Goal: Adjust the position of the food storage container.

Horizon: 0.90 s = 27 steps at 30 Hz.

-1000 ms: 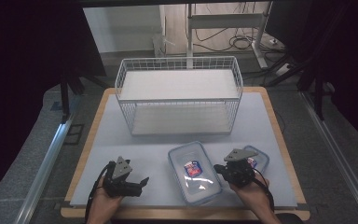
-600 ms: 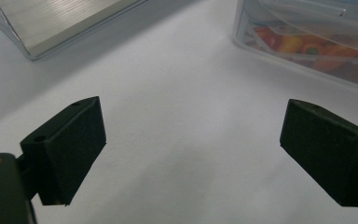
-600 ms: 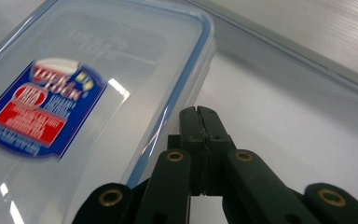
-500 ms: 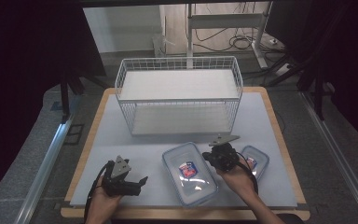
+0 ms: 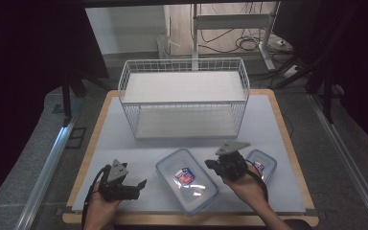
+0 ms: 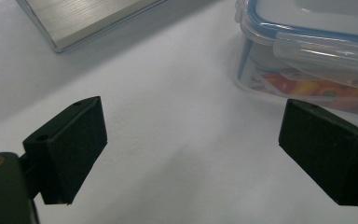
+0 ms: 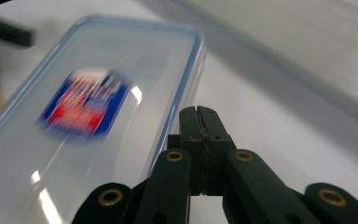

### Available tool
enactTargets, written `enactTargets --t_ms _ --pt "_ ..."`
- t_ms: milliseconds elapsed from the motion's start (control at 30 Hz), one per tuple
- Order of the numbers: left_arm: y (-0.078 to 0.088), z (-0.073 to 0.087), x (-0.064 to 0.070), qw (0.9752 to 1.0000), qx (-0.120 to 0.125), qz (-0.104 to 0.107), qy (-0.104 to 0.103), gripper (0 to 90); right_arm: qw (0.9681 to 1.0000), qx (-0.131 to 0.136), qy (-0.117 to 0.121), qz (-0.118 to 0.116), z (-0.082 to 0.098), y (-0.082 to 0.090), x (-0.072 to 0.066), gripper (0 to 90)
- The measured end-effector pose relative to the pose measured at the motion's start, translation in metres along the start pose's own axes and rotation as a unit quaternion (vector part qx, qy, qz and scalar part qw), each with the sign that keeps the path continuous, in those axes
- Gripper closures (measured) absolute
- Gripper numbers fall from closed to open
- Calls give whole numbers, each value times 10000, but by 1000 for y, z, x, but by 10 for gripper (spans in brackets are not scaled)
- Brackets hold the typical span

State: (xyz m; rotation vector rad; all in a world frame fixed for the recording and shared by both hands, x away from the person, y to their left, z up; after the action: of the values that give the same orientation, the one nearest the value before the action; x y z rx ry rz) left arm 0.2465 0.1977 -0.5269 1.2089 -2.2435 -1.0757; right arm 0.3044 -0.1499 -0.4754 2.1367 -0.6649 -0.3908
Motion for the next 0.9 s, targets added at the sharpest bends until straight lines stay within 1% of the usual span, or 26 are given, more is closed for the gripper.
enactTargets --t_ms 33,100,200,267,333,433,533,567,667,767,800,900 --pt "0 0 0 10000 0 -4 -1 75 10000 3 -1 26 10 7 -3 899" --pt "0 -1 1 10000 -3 -19 -16 76 10000 11 -83 14 31 19 -10 899" --pt "0 -2 1 10000 10 -43 -14 75 9998 20 -174 17 56 34 -21 899" --pt "0 -2 1 10000 12 -40 -5 75 9997 -4 -224 -110 68 38 -29 899" --pt "0 -2 0 10000 13 -39 9 76 9994 -67 -204 -260 76 36 -39 899" --pt "0 -2 1 10000 9 -41 -7 75 9979 -252 -98 -586 81 25 -54 899" --pt "-1 -2 1 10000 1 -48 -20 76 9965 -376 37 -746 79 14 -64 899" --pt "-1 -2 1 10000 -6 -51 -24 76 9963 -387 71 -761 78 12 -66 898" --pt "-1 -2 2 10000 -5 -52 -45 76 9964 -454 172 -697 73 6 -66 899" --pt "-1 -2 1 10000 -17 -29 -23 76 9970 -446 21 -628 73 5 -59 899" --pt "-2 -2 1 10000 -26 -21 -8 75 9974 -420 -14 -591 72 5 -55 900" --pt "-4 -3 0 9999 -124 -32 70 71 9976 -378 -221 -529 69 4 -43 899"
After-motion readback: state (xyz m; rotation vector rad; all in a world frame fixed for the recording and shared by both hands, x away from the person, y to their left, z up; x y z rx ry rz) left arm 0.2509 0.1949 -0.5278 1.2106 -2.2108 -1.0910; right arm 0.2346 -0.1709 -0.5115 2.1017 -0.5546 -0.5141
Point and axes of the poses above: each handheld gripper's, and its own axes: y roughly backward along the jaws, z roughly out of its underside, x roughly to its right, the point moved 2 cm from there along -y, roughly forward along the jaws, and after that the axes turned 11 degrees about -x, right-handed, at the moved point
